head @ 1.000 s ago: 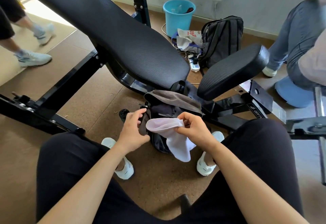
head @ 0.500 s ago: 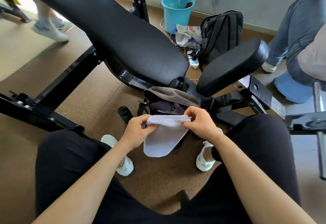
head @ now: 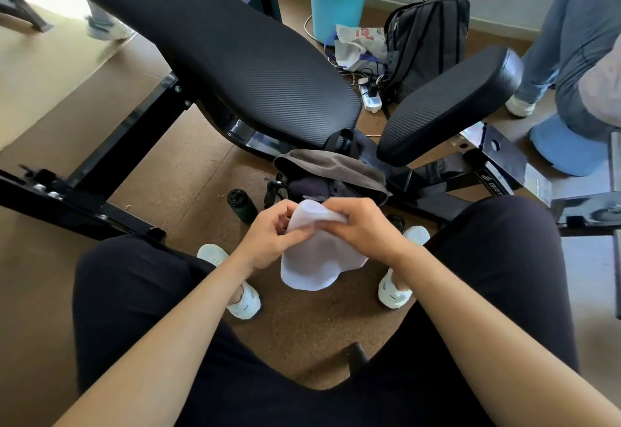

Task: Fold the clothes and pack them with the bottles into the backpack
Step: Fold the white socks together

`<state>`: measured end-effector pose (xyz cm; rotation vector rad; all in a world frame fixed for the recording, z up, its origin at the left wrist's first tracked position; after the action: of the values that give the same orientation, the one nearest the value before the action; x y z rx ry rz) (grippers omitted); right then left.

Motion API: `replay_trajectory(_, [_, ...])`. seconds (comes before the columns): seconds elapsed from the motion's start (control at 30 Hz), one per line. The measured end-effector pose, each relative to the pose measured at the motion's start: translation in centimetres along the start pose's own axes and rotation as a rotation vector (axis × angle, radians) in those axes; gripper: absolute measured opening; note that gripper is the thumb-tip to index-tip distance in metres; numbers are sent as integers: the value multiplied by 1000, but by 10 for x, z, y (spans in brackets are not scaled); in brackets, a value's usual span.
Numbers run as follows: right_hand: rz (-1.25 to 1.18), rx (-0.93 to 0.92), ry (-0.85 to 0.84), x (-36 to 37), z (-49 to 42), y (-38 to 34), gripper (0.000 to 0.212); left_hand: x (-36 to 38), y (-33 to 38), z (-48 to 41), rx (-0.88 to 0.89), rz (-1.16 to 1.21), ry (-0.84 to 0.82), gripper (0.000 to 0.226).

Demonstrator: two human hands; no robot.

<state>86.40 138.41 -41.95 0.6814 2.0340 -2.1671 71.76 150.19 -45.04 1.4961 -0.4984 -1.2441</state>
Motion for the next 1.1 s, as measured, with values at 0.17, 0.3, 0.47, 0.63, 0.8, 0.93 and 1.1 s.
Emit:
replay_trajectory(0.17, [-216, -4, 79, -38, 6, -13, 15, 16, -23, 4, -168, -151, -213, 55])
replay_trajectory(0.3, [-464, 41, 354, -70, 8, -1, 18, 21, -35, 5, -297, -276, -245, 64])
replay_trajectory(0.47, [-386, 228, 616, -98, 5, 36, 29, 7, -41, -1, -442, -194, -75, 32])
replay_trajectory(0.63, [-252, 411, 709, -100, 5, 63, 25, -17, -46, 2, -589, 450, 285, 29])
replay_trajectory(0.8, [27, 501, 551, -73, -1, 80, 26, -22, -52, 1, -628, 254, 483, 27])
replay_trajectory(0.93, [184, 573, 477, -53, 1, 89, 27, -24, -53, 4, -631, -348, 491, 23])
replay_trajectory(1.1, [151, 577, 445, -30, -3, 85, 30, -20, -48, 3, -632, -383, 457, 30])
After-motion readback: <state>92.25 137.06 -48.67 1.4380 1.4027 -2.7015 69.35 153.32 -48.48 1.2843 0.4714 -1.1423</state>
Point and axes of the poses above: each hand's wrist, its own z-axis away from the middle knuckle, its own x-axis out of the palm, y = z × x, the point moved 4 cm from there along -z, towards the middle knuckle, and after that the axes turned 12 degrees about -z, right-handed, at the moved point
